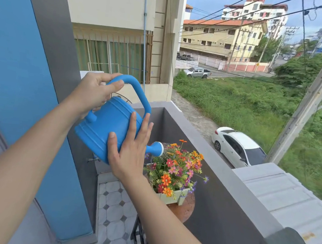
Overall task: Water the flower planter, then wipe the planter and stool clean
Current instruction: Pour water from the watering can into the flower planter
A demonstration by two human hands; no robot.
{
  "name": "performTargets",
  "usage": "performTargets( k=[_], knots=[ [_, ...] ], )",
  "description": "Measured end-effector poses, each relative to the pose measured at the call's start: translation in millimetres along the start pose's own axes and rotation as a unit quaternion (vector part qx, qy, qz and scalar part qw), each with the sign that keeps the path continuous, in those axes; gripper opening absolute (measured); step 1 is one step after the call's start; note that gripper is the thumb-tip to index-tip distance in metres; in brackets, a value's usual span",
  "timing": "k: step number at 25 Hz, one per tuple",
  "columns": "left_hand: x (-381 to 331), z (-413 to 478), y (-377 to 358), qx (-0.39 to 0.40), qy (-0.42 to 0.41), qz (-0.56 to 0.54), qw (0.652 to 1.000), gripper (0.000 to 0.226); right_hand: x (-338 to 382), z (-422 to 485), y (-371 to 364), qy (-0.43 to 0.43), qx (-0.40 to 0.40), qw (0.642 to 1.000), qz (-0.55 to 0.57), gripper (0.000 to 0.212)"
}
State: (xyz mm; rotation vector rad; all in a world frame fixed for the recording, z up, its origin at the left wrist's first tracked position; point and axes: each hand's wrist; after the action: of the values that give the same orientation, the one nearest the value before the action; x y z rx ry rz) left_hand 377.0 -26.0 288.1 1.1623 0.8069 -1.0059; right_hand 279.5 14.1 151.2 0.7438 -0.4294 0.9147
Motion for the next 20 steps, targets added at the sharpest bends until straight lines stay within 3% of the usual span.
performTargets(
  k=[8,20],
  knots=[
    [6.4,6.6,5.0,-0.030,0.000,0.037,0.999,0.019,-3.5,5.0,-13.7,-0.017,0.061,0.997,0.039,0.077],
    [-6.6,20.5,-36.9,0.033,-0.005,-0.009,0.999,0.019,-29.9,13.1,16.8,-0.026,-0.022,0.999,-0.007,0.075]
  ],
)
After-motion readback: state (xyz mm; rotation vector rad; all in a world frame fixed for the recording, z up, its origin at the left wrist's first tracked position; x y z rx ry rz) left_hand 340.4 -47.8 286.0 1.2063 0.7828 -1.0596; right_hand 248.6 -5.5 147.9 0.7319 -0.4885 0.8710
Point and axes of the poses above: each hand's wrist, its own z-axis towards the middle knuckle, its own y-axis out of the back of the hand, x = y × z, and after that the axes turned 9 degrees about y, right-handed
